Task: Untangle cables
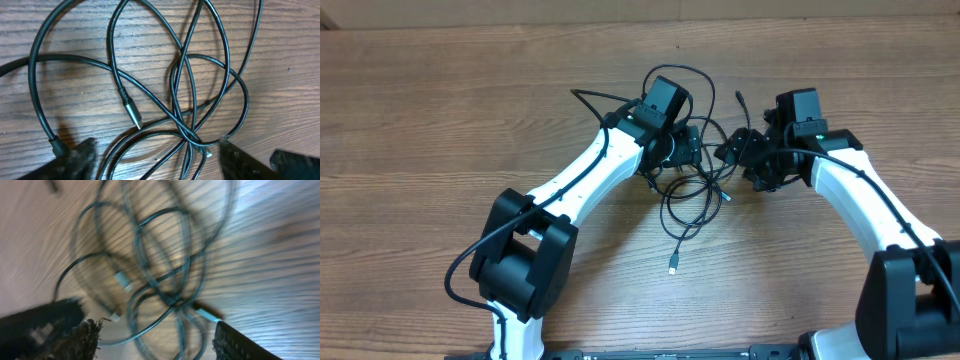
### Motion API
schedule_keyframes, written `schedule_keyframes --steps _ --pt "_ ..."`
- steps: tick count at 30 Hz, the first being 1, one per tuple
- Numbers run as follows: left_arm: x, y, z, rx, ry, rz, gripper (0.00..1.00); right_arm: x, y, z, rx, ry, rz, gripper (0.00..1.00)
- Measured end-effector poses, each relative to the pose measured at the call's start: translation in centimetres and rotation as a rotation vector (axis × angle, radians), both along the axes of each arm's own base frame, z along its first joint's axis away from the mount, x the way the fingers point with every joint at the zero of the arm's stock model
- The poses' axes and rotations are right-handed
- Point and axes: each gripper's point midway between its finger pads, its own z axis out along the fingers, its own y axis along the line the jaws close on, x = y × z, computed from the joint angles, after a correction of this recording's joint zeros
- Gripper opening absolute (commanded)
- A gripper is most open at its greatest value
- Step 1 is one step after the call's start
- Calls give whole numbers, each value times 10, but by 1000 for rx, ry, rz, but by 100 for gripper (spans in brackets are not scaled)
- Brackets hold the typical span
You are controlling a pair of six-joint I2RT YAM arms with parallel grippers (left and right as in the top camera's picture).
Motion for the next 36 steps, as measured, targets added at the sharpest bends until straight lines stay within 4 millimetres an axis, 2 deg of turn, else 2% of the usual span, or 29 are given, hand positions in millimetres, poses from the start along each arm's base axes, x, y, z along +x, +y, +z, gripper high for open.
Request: schedule_keyframes --steps 4,11,13,17,21,24,30,36 --pt "1 1 0 4 -3 3 68 2 -10 -19 -51 40 -42 67" --pt "1 1 0 5 -3 3 65 -1 -14 -54 -85 132 -65 43" --pt "1 1 0 5 -3 3 64 -1 -14 -56 -84 133 -66 38" --pt "1 1 0 5 -3 3 62 4 -12 -54 -73 112 -65 37" --pt "0 1 0 5 -2 3 59 5 -12 -53 -70 105 -61 24" --pt "0 1 0 5 -2 3 60 6 -11 -53 -66 104 -65 19" --pt "1 1 0 5 -2 3 61 6 -10 -53 -61 104 -61 21" --pt "1 0 0 3 -6 3 62 6 -10 -52 -58 102 -58 32"
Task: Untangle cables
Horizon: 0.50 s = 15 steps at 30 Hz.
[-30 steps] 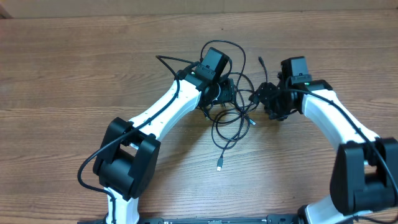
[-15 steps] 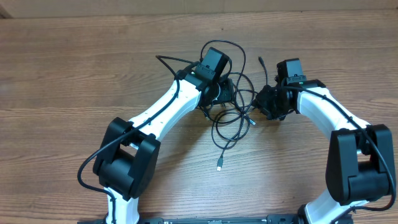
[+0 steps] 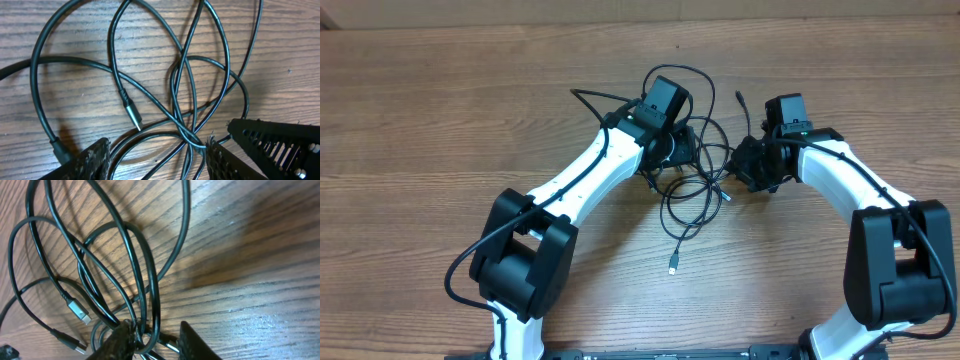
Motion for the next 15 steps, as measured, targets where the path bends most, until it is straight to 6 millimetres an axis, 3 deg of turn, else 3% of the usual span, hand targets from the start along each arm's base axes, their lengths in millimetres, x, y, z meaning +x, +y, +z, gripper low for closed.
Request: schedule_keyframes --steps 3,5,6,7,12,15 --pt "3 -2 2 -9 -14 0 64 0 0 0 -1 1 -4 40" --pt "5 -3 3 -15 -23 1 81 0 -1 0 -5 -1 0 45" --pt "7 -4 4 -21 -31 2 95 0 -1 0 -6 1 0 47" --pt "9 -6 6 -28 -44 1 100 -1 -1 -1 -6 3 0 52" --pt "20 -13 14 -61 -99 1 99 -1 -1 -1 -6 8 -6 73" --pt "25 -17 18 -85 -111 23 80 -1 -1 -1 -8 6 -3 75"
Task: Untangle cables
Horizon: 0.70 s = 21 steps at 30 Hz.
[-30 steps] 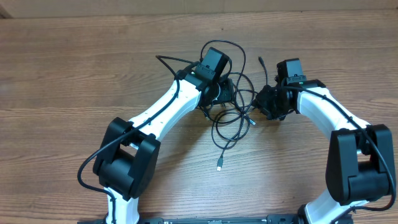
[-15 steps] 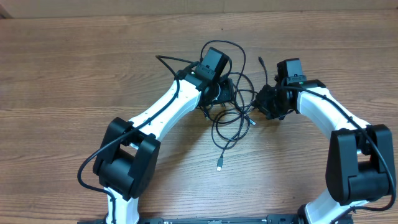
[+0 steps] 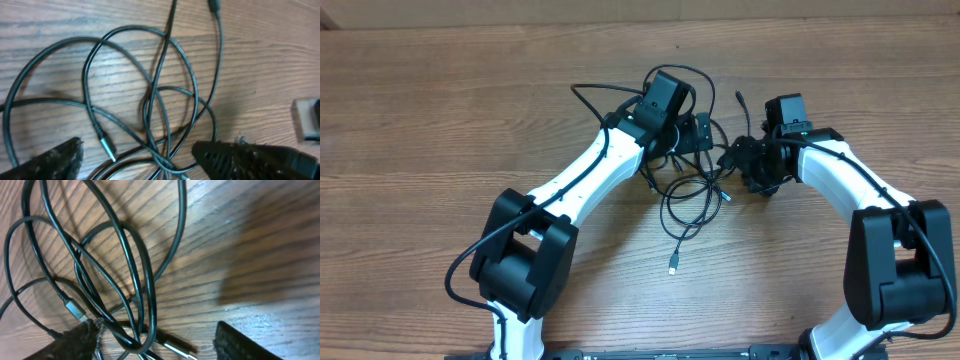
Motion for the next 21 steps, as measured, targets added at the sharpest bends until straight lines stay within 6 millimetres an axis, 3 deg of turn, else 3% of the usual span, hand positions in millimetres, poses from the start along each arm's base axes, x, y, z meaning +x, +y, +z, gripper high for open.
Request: schedule_keyframes --steps 3,4,6,14,21 --pt "3 -2 3 -30 5 38 70 0 -2 -1 -9 0 -4 77" --pt "4 -3 4 -44 12 60 64 0 -2 -1 -12 -1 -5 84" --pt "6 -3 5 -61 24 94 59 1 -3 -1 -15 -1 -7 85" --pt "10 1 4 -125 100 275 64 1 -4 -1 -22 -1 -8 90" --pt "14 -2 7 -201 149 392 54 1 -4 -1 -22 -1 -8 91"
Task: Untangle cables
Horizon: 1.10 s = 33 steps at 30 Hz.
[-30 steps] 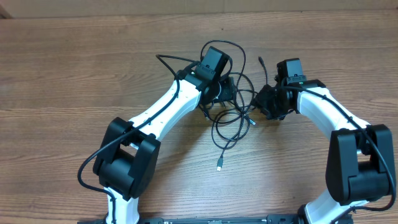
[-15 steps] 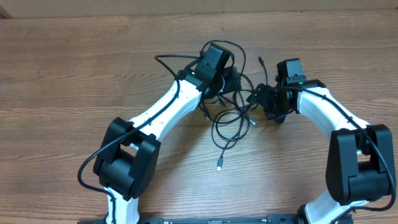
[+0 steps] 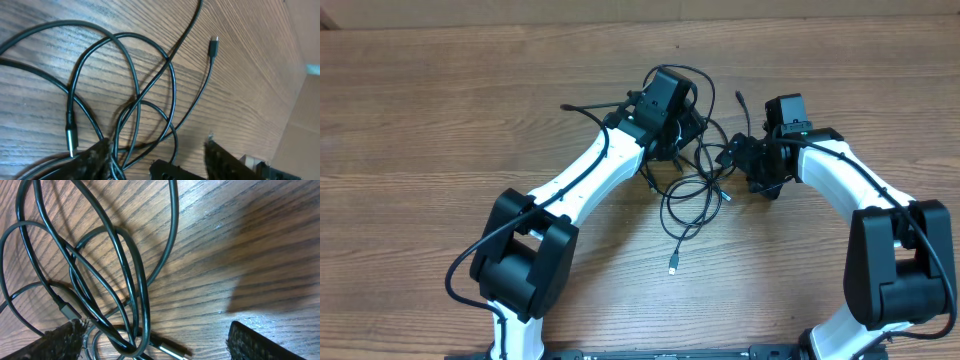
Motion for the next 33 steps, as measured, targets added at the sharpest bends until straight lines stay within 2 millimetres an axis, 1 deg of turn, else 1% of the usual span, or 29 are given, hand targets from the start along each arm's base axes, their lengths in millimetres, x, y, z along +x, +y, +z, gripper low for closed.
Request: schedule_keyframes --steps 3,7,8,14,18,22,24,27,31,33 --pt "-1 -2 -8 -38 56 60 53 0 0 0 0 1 0 91" --pt "-6 -5 -29 -83 166 150 65 0 0 0 -1 2 0 91" --pt "-8 -5 -35 -90 198 174 66 0 0 0 0 2 0 91" --pt "-18 -10 -64 -144 354 313 66 0 0 0 0 2 1 92" --pt "-20 -19 -73 -203 425 367 64 0 0 0 0 2 0 94" --pt "-25 -23 -77 -224 473 402 59 -1 0 0 0 2 0 95" --pt "-29 -23 -79 -222 491 419 53 -1 0 0 0 2 0 95" --pt "-35 -18 -83 -200 524 462 44 -1 0 0 0 2 0 95" --pt "-32 -14 -85 -193 516 500 42 -1 0 0 0 3 0 96" --pt "-30 -12 -85 -190 510 520 38 -1 0 0 0 2 0 96"
